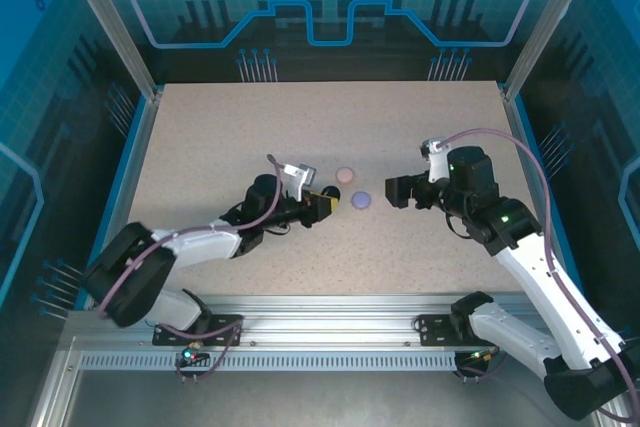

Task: Insert the wireless bluetooth earbuds into the charging case

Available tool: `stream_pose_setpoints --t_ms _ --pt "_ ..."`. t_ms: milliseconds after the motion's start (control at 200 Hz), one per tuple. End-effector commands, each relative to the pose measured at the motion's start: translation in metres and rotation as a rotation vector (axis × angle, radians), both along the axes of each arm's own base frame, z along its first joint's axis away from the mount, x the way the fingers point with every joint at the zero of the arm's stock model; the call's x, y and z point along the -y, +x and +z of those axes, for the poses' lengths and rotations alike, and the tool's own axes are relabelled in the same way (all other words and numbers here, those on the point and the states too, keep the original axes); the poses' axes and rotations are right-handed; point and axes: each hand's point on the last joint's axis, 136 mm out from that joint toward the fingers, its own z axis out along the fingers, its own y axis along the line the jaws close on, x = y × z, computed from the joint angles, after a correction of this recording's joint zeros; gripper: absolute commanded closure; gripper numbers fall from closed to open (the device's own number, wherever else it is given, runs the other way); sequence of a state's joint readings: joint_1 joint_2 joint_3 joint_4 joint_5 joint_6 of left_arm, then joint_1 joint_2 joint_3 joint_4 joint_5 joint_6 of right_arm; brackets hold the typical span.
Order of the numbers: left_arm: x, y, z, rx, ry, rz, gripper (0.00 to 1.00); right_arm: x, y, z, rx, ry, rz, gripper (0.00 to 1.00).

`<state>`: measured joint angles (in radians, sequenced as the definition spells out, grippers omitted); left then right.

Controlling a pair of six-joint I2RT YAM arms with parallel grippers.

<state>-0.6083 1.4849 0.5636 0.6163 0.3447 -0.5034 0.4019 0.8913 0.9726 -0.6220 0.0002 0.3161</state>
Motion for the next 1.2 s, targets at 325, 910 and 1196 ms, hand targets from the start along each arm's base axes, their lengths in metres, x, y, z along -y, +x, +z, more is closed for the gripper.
stream_pose_setpoints --t_ms 325,910,1196 --pt "0.011 0.018 -0.080 -0.472 0.026 0.075 1.00 0.017 -0.001 -0.017 -0.040 0.003 -0.069 0.00" --pt "-0.018 0.015 -0.113 -0.516 0.305 0.138 0.51 0.035 0.000 -0.022 -0.052 -0.055 -0.112 0.00" --pt "-0.049 0.024 -0.069 -0.340 0.375 0.213 0.29 0.069 0.014 -0.027 -0.060 -0.150 -0.214 0.00"
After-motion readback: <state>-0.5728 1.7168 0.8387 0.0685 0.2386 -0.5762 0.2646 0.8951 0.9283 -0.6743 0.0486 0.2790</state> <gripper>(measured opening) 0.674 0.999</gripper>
